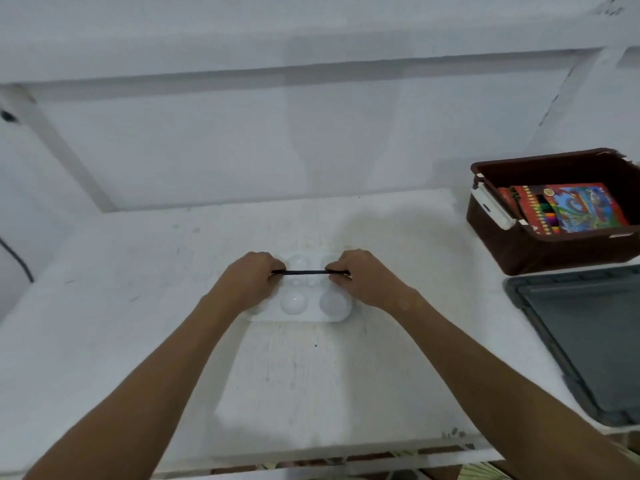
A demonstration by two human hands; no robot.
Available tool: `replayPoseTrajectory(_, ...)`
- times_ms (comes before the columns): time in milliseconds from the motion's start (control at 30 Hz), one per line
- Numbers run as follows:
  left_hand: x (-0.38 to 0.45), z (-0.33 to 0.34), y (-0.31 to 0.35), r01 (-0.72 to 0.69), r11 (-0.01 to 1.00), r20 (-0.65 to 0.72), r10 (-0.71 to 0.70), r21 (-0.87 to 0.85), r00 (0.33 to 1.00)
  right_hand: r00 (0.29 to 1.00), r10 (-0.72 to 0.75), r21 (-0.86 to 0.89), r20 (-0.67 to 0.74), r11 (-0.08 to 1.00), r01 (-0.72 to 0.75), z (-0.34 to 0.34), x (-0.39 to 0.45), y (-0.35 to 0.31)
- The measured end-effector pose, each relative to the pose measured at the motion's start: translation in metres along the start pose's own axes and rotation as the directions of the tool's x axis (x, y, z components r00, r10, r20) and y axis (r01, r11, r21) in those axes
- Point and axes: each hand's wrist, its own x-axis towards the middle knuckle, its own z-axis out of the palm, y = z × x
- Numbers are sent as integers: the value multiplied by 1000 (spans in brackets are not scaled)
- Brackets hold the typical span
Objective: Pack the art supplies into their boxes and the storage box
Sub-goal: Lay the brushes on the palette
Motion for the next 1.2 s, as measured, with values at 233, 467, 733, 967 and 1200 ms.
replayPoseTrajectory(233, 0, 9, -20, -72, 997, -28, 71, -40, 997, 996, 43, -11, -82, 999, -44, 20, 9, -2)
replayPoseTrajectory(467, -2, 10, -32, -129, 988, 41, 133, -88, 990, 990, 142, -29, -25, 989, -143, 23, 4, 2)
replayPoseTrajectory(733, -2, 4, -45, -67, 997, 78, 71, -48, 994, 985, 174, -22, -19, 984, -175, 15, -3, 4)
replayPoseTrajectory(967, -4, 2, -43, -2, 995, 63, 8, -97, 998, 985, 172, -1, -12, 985, -172, 15, -2, 5)
replayPoseTrajectory(1200, -9, 2, -51, 35, 994, 65, -29, -108, 998, 981, 192, 41, -41, 981, -190, 17, -7, 13)
